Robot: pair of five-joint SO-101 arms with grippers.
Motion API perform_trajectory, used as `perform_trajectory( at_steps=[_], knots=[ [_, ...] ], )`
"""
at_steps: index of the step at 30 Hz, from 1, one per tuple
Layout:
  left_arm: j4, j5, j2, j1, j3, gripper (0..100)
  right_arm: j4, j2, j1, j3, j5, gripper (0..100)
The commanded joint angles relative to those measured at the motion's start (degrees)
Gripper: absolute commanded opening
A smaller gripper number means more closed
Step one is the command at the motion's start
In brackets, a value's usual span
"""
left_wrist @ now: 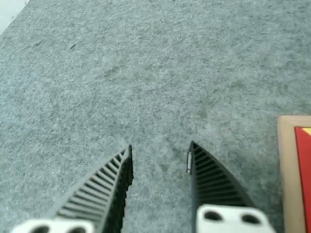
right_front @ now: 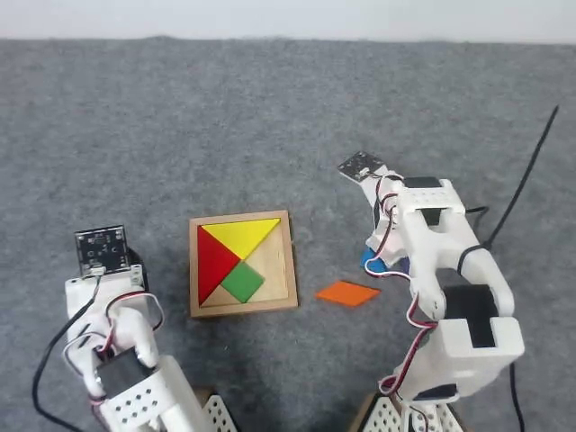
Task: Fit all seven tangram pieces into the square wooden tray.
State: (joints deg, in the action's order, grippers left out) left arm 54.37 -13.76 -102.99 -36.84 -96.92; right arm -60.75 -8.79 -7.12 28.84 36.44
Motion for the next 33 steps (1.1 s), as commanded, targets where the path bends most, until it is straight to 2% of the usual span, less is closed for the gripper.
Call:
perform_trajectory(
  at_steps=[1, 4, 13, 18, 33],
  knots=[
    [0.7, -0.7, -1.3, 0.4, 0.7, 18, -2.0, -0.7, 1.8, -1.1, 0.9, 24.6],
    [1.3, -2.8, -1.3, 0.4, 0.7, 18, -2.1, -0.7, 2.5, -1.1, 0.6, 24.6],
    [1.4, -3.0, -1.3, 0.4, 0.7, 18, -2.9, -0.8, 3.0, -1.1, 0.5, 24.8],
    [1.4, -3.0, -1.3, 0.4, 0.7, 18, -3.3, -0.8, 3.8, -1.0, 0.7, 33.0],
    [1.4, -3.0, -1.3, 0.4, 0.7, 18, -2.9, -0.8, 3.6, -1.0, 0.9, 20.2]
  ],
)
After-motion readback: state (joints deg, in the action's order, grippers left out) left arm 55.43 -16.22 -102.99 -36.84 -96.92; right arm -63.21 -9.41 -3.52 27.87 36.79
